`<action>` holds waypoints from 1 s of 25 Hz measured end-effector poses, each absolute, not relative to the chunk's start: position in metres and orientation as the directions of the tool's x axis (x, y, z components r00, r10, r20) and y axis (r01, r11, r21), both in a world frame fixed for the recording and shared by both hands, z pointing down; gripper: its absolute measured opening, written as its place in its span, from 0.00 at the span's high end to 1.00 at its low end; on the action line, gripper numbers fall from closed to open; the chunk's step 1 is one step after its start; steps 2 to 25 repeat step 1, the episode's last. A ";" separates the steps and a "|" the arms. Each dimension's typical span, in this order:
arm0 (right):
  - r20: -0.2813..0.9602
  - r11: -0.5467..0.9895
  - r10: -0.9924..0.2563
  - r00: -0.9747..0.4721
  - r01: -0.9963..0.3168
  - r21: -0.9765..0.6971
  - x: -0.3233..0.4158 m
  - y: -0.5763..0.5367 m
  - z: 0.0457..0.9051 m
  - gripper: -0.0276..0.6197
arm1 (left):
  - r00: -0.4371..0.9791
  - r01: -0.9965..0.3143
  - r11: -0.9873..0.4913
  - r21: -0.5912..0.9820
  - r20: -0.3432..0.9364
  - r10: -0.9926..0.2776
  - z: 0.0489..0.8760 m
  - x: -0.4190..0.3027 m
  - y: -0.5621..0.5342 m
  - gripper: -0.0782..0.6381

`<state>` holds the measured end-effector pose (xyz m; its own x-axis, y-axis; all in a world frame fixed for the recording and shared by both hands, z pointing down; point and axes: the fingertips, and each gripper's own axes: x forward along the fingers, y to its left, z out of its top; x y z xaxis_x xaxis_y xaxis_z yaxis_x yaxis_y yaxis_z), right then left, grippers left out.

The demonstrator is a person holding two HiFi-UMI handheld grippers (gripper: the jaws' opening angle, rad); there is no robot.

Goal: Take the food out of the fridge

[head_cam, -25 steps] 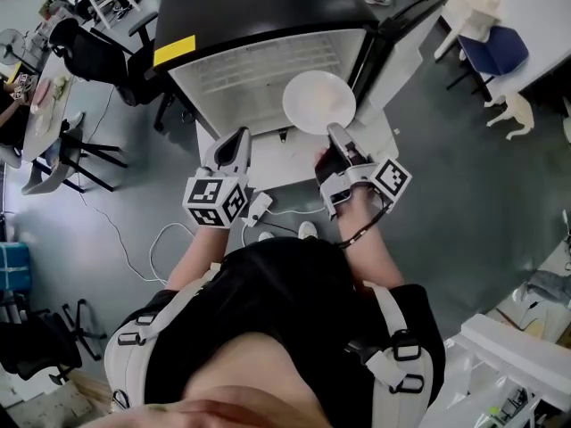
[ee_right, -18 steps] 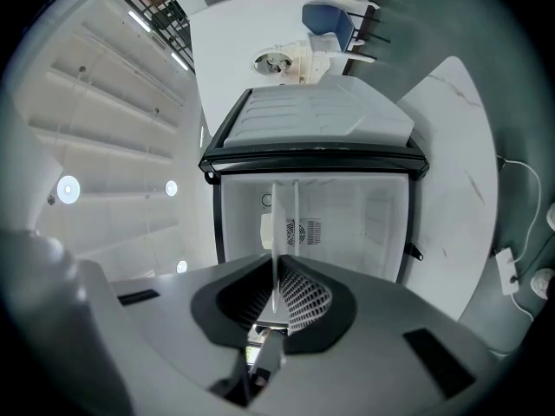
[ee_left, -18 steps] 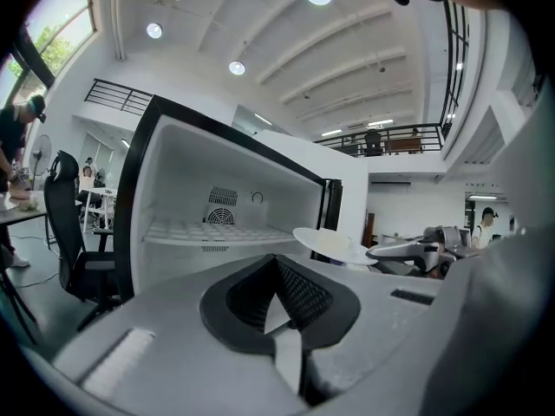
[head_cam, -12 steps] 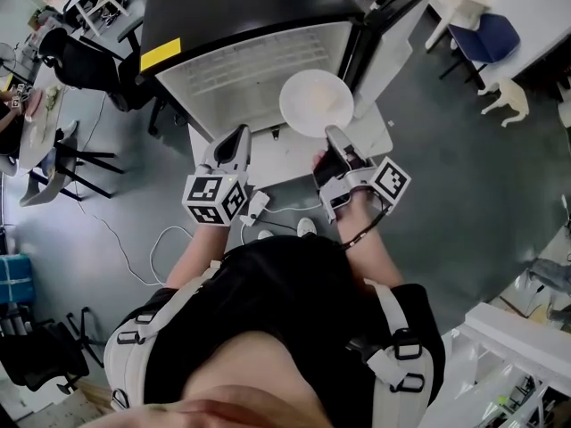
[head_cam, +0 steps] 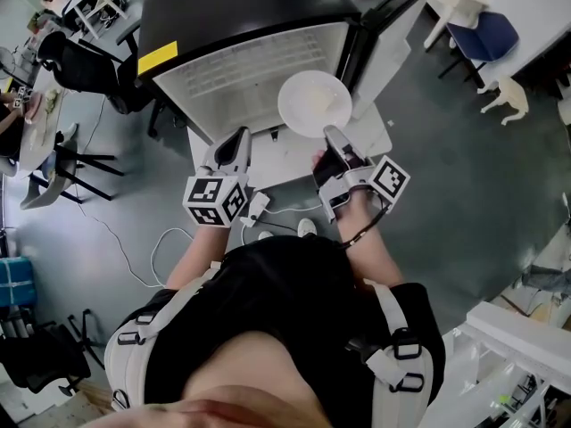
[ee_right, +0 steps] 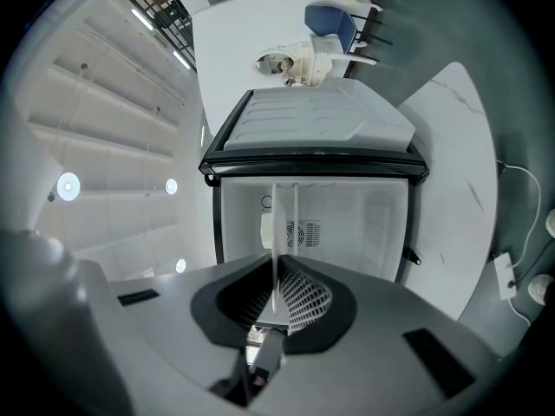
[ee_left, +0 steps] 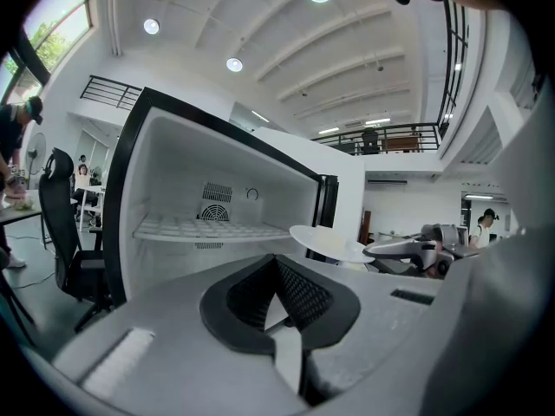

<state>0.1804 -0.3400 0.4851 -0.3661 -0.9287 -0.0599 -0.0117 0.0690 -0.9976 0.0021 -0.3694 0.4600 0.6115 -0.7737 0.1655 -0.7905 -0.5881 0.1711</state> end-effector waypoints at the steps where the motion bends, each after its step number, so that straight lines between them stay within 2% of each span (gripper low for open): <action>1: -0.060 0.070 -0.928 -0.367 -0.012 -0.997 0.180 -0.340 0.485 0.91 | 0.611 -0.791 -0.588 0.171 0.166 -0.774 0.460 0.002 -0.370 0.89; 25: -0.060 0.070 -0.928 -0.367 -0.012 -0.997 0.180 -0.340 0.485 0.91 | 0.611 -0.791 -0.588 0.171 0.166 -0.774 0.460 0.002 -0.370 0.89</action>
